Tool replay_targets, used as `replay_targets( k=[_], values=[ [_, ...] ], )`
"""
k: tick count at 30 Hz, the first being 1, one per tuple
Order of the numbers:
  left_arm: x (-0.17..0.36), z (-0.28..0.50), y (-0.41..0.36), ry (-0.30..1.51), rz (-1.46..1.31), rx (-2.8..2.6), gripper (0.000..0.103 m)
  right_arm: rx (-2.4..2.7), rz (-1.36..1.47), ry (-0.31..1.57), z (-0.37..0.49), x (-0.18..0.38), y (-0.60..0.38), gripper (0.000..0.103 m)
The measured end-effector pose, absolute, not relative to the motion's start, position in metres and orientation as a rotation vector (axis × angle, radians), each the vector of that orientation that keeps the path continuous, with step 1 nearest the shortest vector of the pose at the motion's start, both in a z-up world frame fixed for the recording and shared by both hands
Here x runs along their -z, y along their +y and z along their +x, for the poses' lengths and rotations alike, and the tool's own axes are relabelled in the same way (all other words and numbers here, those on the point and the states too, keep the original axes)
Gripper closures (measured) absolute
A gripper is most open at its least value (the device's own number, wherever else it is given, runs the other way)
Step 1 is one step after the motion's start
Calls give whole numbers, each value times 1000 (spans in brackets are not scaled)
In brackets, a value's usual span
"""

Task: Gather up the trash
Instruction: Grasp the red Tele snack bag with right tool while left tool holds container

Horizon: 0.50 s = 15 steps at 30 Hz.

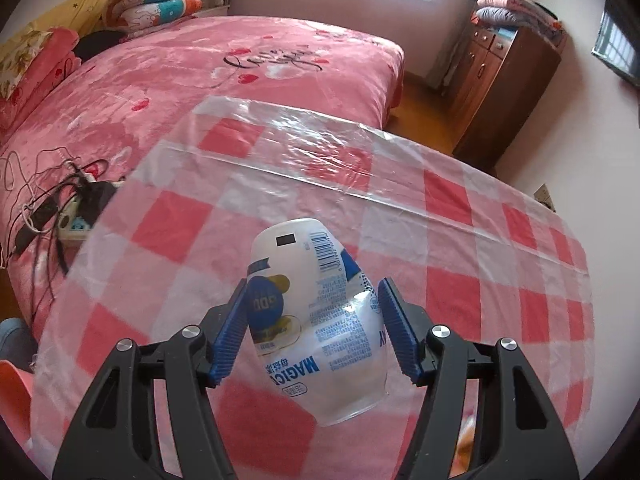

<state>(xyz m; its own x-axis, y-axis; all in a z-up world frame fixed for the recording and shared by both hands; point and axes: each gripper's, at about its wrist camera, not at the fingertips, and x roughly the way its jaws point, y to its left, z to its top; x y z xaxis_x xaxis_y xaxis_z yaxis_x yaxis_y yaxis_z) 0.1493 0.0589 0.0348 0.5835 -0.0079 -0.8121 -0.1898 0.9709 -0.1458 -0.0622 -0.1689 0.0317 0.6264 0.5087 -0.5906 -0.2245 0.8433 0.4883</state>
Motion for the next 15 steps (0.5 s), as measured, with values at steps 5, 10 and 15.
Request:
replay_targets(
  k=[5,10,15],
  values=[
    [-45,117,77,914,-240,-93,38,-510,328,798,-65,-31,-142,13],
    [-49,79,96,887,-235,-92,38,-564,277,804,-69,-30,-120,13],
    [-47,44,114,876,-244,-85,38,-549,216,802,-70,-26,-107,13]
  ],
)
